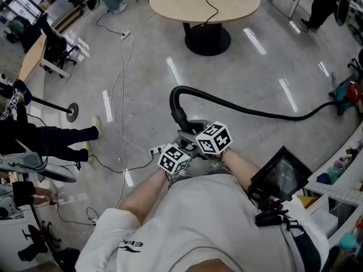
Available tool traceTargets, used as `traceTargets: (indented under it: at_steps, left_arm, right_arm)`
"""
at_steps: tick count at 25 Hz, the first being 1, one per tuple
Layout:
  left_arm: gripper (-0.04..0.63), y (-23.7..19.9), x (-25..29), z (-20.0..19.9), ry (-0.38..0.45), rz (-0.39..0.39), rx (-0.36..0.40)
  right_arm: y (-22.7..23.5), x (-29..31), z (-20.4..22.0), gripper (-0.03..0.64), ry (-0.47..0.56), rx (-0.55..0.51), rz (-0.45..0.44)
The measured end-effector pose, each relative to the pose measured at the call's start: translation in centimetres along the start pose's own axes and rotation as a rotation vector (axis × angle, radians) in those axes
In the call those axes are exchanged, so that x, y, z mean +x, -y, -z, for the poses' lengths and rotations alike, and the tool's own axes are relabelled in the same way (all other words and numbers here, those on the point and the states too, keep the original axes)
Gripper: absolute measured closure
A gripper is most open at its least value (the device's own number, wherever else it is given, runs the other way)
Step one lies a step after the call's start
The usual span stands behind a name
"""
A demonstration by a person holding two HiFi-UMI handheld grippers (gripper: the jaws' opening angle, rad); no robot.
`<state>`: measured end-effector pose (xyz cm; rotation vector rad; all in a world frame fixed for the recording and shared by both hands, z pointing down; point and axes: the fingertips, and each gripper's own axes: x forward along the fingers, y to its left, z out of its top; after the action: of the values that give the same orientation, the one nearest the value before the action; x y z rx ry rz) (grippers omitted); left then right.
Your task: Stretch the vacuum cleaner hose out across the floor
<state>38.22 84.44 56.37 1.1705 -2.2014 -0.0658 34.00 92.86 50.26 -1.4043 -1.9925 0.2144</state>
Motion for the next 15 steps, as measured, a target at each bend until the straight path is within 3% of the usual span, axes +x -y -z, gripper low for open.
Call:
traceTargets:
  at_steps: [4,15]
  left_arm:
    - [0.423,-0.5,0.0,-0.4,0.007,0.013,0.005]
    - [0.423,-3.1,-9.6,5.6,0.001,0.045,0.036]
  right_arm:
    - [0.3,0.3,-0.5,0.440,-0.002,-0.010,0.015]
    - [-7.1,8.5,0.6,0.436,-0.005,-0.012,0.056]
